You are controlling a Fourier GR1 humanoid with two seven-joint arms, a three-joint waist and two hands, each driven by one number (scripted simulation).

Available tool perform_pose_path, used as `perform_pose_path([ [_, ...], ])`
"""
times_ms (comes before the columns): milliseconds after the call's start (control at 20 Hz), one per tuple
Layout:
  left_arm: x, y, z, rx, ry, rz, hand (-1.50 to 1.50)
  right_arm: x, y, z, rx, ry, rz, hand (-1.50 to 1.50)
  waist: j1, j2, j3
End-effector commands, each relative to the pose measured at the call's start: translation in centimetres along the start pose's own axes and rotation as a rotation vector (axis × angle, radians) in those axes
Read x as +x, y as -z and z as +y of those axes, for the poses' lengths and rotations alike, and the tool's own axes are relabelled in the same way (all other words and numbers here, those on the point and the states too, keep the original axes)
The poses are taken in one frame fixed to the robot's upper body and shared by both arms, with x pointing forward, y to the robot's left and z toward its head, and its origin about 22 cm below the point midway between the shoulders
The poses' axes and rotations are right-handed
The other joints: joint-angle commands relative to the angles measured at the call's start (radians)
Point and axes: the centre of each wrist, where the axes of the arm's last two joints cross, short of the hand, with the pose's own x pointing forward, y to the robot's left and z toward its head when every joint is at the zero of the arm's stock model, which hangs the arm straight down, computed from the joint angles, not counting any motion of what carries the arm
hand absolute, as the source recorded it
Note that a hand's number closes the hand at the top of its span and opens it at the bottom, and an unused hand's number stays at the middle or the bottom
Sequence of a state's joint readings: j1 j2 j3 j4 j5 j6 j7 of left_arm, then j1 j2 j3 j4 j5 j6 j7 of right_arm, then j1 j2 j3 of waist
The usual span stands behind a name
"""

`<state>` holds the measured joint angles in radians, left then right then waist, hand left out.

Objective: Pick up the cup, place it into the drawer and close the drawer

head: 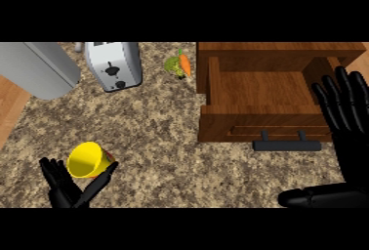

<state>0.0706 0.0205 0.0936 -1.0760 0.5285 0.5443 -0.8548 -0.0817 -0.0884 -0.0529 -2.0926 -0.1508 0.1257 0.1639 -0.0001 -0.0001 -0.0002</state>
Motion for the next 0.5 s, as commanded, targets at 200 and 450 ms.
perform_pose_path([
  [200,-0.6,1.4,-0.8,-0.015,-0.061,-0.018,-1.50,-0.5,0.7,-0.1,0.004,0.014,-0.011,-1.50,0.001,0.000,0.000],
  [450,-2.1,0.3,0.8,0.001,-0.096,-0.022,-1.50,-0.8,1.0,0.3,0.009,0.005,0.010,-1.50,0.001,0.000,0.000],
])
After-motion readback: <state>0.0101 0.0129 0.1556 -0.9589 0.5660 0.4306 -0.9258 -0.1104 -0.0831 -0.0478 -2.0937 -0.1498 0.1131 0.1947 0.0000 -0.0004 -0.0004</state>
